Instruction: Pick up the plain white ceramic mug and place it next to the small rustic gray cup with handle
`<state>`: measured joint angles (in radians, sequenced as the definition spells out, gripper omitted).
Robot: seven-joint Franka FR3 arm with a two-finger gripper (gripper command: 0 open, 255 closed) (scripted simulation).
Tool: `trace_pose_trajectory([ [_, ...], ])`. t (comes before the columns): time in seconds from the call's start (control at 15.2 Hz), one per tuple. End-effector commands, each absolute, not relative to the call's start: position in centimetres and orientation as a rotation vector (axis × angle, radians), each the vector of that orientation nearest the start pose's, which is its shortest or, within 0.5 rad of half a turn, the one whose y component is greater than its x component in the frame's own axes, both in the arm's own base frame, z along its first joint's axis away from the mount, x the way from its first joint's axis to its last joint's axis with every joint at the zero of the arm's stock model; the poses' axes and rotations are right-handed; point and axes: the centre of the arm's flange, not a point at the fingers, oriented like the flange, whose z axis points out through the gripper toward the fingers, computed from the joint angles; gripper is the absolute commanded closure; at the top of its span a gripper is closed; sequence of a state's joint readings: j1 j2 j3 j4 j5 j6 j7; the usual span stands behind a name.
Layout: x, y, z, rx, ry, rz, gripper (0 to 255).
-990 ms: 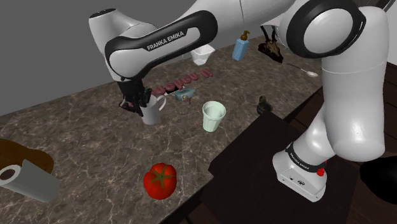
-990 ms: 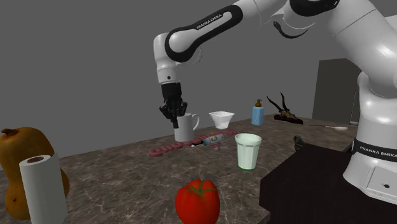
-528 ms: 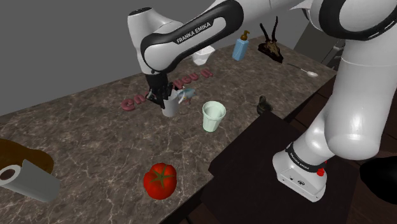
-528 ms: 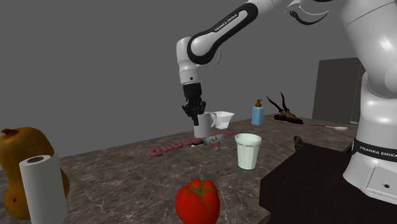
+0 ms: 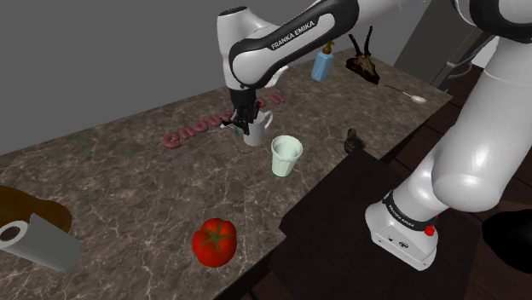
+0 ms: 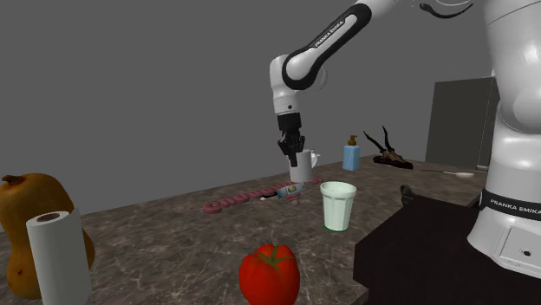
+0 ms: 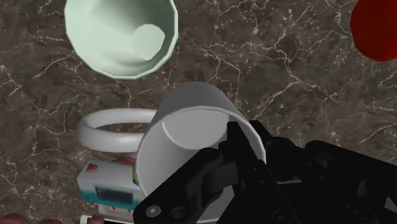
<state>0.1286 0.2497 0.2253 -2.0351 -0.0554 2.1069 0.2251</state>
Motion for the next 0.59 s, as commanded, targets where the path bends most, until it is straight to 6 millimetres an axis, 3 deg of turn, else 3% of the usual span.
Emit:
trace_pose_trajectory([
  [0.0, 52.9, 16.5, 31.3, -3.159, -0.253, 0.265, 255],
  [0.53, 50.9, 6.2, 31.4, -3.159, -0.253, 0.265, 255],
])
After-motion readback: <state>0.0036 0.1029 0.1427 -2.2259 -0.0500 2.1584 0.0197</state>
